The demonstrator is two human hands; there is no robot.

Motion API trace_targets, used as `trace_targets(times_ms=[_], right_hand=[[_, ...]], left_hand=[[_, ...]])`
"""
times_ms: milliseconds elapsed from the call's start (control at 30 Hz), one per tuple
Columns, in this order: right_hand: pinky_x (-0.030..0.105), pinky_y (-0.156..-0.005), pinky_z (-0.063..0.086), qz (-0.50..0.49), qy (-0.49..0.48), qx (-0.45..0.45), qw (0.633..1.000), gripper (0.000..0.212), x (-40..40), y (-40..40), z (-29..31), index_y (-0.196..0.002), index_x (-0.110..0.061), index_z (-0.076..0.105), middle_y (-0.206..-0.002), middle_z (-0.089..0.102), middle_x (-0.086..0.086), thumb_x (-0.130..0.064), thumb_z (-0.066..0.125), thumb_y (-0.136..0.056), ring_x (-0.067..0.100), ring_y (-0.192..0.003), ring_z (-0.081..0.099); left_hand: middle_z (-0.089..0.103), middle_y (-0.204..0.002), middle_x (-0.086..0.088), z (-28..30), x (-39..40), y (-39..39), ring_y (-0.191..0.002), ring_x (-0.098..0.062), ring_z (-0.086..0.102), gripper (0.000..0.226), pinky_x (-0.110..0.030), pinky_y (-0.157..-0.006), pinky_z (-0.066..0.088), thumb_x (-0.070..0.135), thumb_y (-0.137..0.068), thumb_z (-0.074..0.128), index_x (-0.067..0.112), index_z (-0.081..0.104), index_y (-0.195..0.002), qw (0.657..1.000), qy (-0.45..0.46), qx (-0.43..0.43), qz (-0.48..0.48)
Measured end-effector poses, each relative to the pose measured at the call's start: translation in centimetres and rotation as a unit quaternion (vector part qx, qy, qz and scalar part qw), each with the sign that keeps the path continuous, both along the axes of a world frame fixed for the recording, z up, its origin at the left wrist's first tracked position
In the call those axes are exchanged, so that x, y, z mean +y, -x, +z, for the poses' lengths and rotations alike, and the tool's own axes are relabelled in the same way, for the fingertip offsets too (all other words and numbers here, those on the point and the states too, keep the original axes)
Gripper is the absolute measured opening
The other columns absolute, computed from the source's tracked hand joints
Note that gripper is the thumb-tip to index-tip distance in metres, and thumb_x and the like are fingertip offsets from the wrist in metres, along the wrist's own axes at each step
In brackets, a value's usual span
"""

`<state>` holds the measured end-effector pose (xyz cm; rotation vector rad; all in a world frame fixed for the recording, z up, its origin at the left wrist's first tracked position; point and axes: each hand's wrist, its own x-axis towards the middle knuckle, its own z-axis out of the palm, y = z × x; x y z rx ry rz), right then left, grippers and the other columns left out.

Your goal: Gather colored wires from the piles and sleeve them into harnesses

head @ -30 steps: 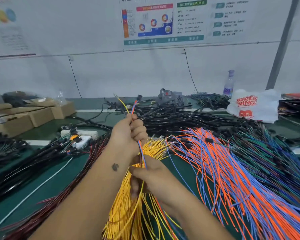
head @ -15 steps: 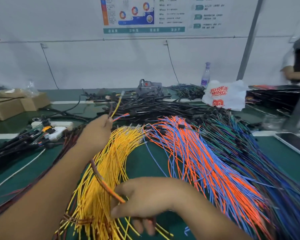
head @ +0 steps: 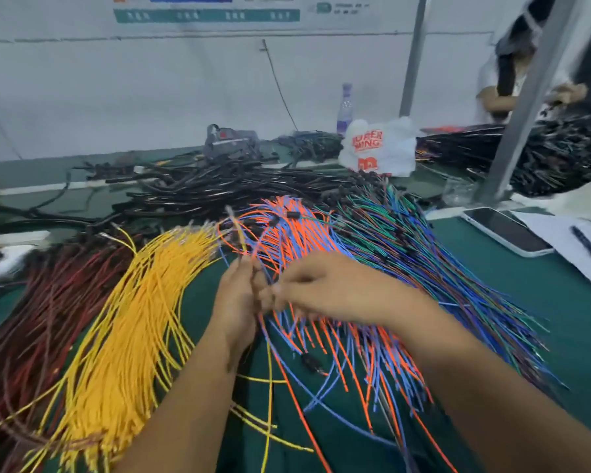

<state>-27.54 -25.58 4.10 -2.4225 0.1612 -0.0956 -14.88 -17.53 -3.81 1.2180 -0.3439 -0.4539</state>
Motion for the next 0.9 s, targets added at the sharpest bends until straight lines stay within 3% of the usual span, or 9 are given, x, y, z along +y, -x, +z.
trace_targets(times_ms=[100, 200, 267, 333, 533, 667, 800, 900], right_hand=[[0.028, -0.057, 0.042, -0.154, -0.021, -0.084, 0.984, 0.021, -5.5, 0.4, -1.9, -0.075, -0.02, 0.071, -0.06, 0.063, 0.0, -0.026, 0.059, -0.09, 0.007, -0.053, 0.05], [0.037, -0.079, 0.049, -0.331, -0.002, -0.137, 0.933, 0.013, -10.1, 0.4, -4.9, -0.089, -0.023, 0.07, -0.09, 0.07, 0.007, -0.025, 0.057, -0.089, 0.021, -0.084, 0.063], [0.041, -0.094, 0.043, -0.416, 0.115, -0.05, 0.901, 0.026, -11.8, 0.6, -6.9, -0.113, -0.027, 0.065, -0.115, 0.062, 0.014, -0.032, 0.055, -0.089, 0.033, -0.111, 0.054], [0.041, -0.1, 0.035, -0.416, 0.217, 0.04, 0.882, 0.041, -12.3, 0.8, -8.2, -0.13, -0.025, 0.055, -0.127, 0.05, 0.015, -0.041, 0.053, -0.092, 0.036, -0.121, 0.041], [0.042, -0.096, 0.037, -0.408, 0.271, 0.006, 0.872, 0.035, -11.7, 0.7, -8.3, -0.125, -0.014, 0.054, -0.125, 0.052, 0.016, -0.033, 0.053, -0.096, 0.037, -0.119, 0.044], [0.042, -0.087, 0.041, -0.401, 0.301, -0.023, 0.865, 0.021, -11.0, 0.9, -8.3, -0.115, -0.005, 0.054, -0.118, 0.056, 0.017, -0.013, 0.048, -0.097, 0.037, -0.111, 0.05], [0.041, -0.072, 0.036, -0.458, 0.173, -0.156, 0.858, 0.013, -11.3, 1.5, -8.4, -0.105, -0.006, 0.051, -0.104, 0.059, 0.017, -0.008, 0.042, -0.097, 0.037, -0.095, 0.054], [0.038, -0.067, 0.032, -0.527, 0.079, -0.279, 0.799, 0.01, -11.5, 1.6, -8.3, -0.102, -0.01, 0.046, -0.101, 0.058, 0.016, -0.013, 0.036, -0.1, 0.035, -0.086, 0.051]], left_hand=[[0.024, -0.042, 0.011, -0.7, 0.1, -0.4, -0.031, -0.002, 0.019, 0.035, -0.01, -0.032, 0.018, 0.026, -0.106, 0.027, 0.02, 0.035, -0.072, 0.995, 0.072, 0.068, -0.004], [0.024, -0.042, 0.011, -0.4, 0.0, 0.0, -0.032, -0.003, 0.018, 0.035, -0.01, -0.034, 0.016, 0.024, -0.106, 0.027, 0.019, 0.035, -0.072, 0.999, 0.039, 0.035, 0.001], [0.024, -0.044, 0.01, -0.5, -0.3, 0.5, -0.034, -0.004, 0.016, 0.035, -0.012, -0.036, 0.014, 0.022, -0.106, 0.027, 0.018, 0.035, -0.072, 1.0, -0.001, -0.013, 0.002], [0.025, -0.046, 0.008, -0.4, -0.3, 0.7, -0.036, -0.005, 0.016, 0.035, -0.013, -0.037, 0.014, 0.022, -0.106, 0.028, 0.017, 0.035, -0.072, 0.999, -0.023, -0.033, 0.006], [0.024, -0.047, 0.008, -0.2, 0.1, 1.0, -0.037, -0.005, 0.015, 0.035, -0.017, -0.037, 0.014, 0.022, -0.106, 0.027, 0.017, 0.035, -0.073, 0.998, -0.033, -0.052, 0.008], [0.025, -0.045, 0.011, -0.3, 0.3, 1.2, -0.037, -0.006, 0.015, 0.034, -0.017, -0.036, 0.015, 0.022, -0.106, 0.028, 0.016, 0.034, -0.073, 0.998, -0.037, -0.054, 0.016], [0.026, -0.045, 0.011, -0.4, 0.5, 1.2, -0.037, -0.006, 0.016, 0.033, -0.017, -0.036, 0.016, 0.023, -0.106, 0.028, 0.016, 0.034, -0.074, 0.998, -0.039, -0.056, 0.017], [0.025, -0.045, 0.01, -0.4, 0.5, 1.3, -0.037, -0.005, 0.016, 0.033, -0.017, -0.037, 0.015, 0.022, -0.106, 0.028, 0.016, 0.034, -0.074, 0.998, -0.032, -0.059, 0.015]])
